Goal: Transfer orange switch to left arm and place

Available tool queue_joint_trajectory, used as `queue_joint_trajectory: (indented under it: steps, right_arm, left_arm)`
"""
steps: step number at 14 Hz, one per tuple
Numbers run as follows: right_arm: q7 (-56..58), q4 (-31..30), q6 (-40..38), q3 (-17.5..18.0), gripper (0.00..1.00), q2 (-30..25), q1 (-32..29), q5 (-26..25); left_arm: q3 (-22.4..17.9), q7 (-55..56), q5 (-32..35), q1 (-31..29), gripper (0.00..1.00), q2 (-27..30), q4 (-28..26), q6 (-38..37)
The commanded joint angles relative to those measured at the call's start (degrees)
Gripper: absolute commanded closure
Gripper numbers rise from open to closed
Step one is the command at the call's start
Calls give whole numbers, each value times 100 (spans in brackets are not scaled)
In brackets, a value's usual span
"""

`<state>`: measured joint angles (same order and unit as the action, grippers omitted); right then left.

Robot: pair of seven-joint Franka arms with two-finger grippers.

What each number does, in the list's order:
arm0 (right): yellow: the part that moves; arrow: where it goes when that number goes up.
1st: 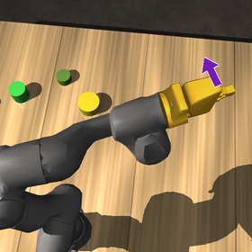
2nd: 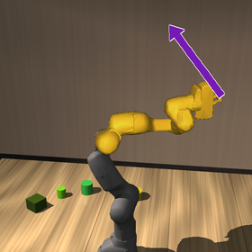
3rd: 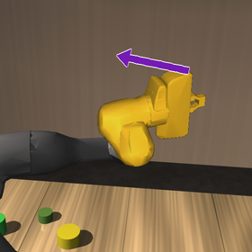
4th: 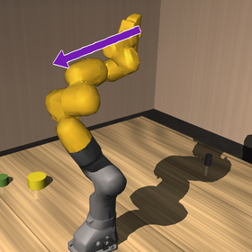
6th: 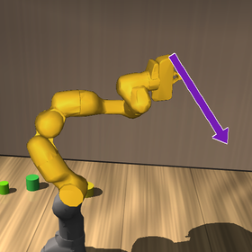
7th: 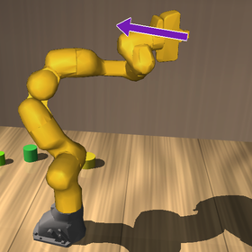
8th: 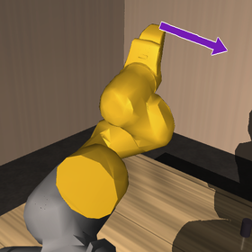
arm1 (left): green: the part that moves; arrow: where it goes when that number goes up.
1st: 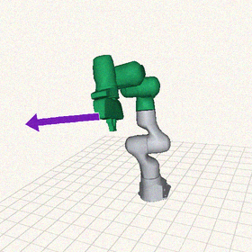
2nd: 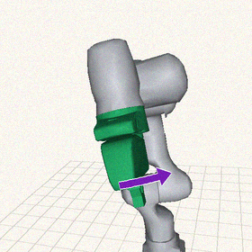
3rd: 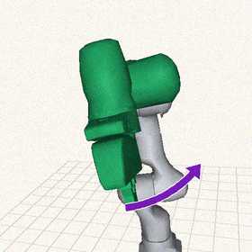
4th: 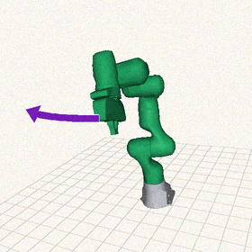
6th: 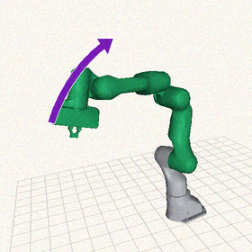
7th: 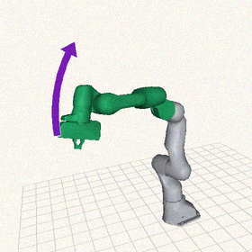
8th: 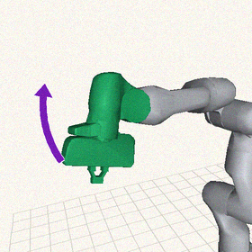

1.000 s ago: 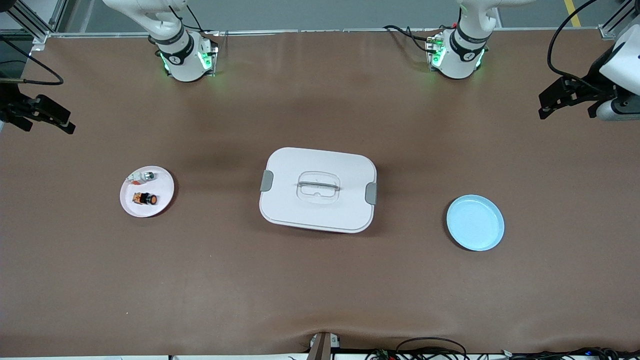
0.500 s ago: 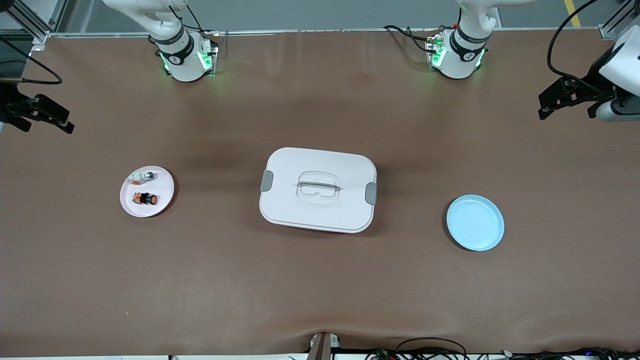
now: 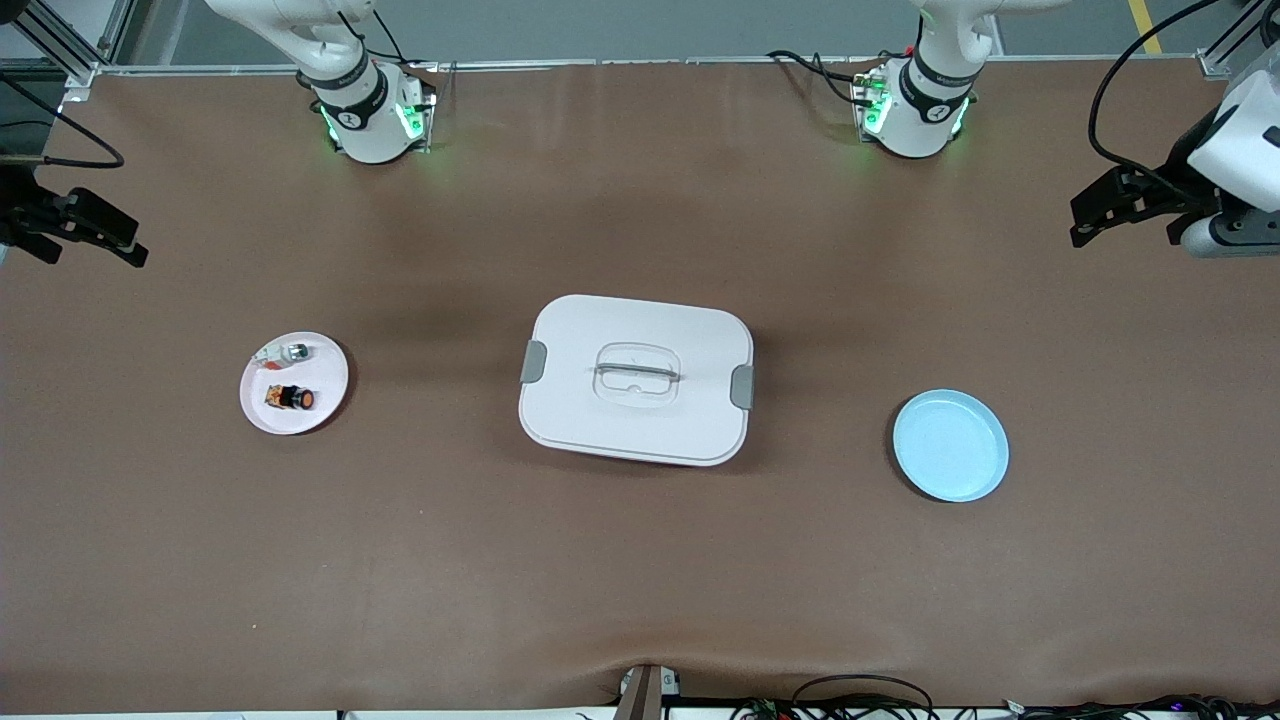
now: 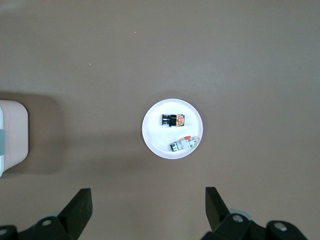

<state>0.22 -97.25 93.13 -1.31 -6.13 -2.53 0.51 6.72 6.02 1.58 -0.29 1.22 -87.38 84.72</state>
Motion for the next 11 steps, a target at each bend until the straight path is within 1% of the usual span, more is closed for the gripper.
queue_joint_trajectory:
  steps: [1, 5, 7, 9, 11]
  right_arm:
    - [57, -110, 47, 25, 0, -116, -46, -43]
    - [-13, 48, -32, 16, 0, -37, -151, -25]
    - [-5, 57, -76, 34, 0, 225, -108, -78]
    - [39, 110, -217, 34, 0, 323, -125, -8]
    - [57, 206, -59, 34, 0, 664, -160, 28]
  left_arm:
    - [5, -127, -105, -33, 0, -43, 37, 27]
    - [5, -118, -105, -7, 0, -78, 19, 44]
    - [5, -118, -105, -7, 0, -96, 2, 44]
    - [5, -118, -96, -7, 0, -157, 10, 62]
    - [5, -118, -70, -7, 0, -175, -7, 158]
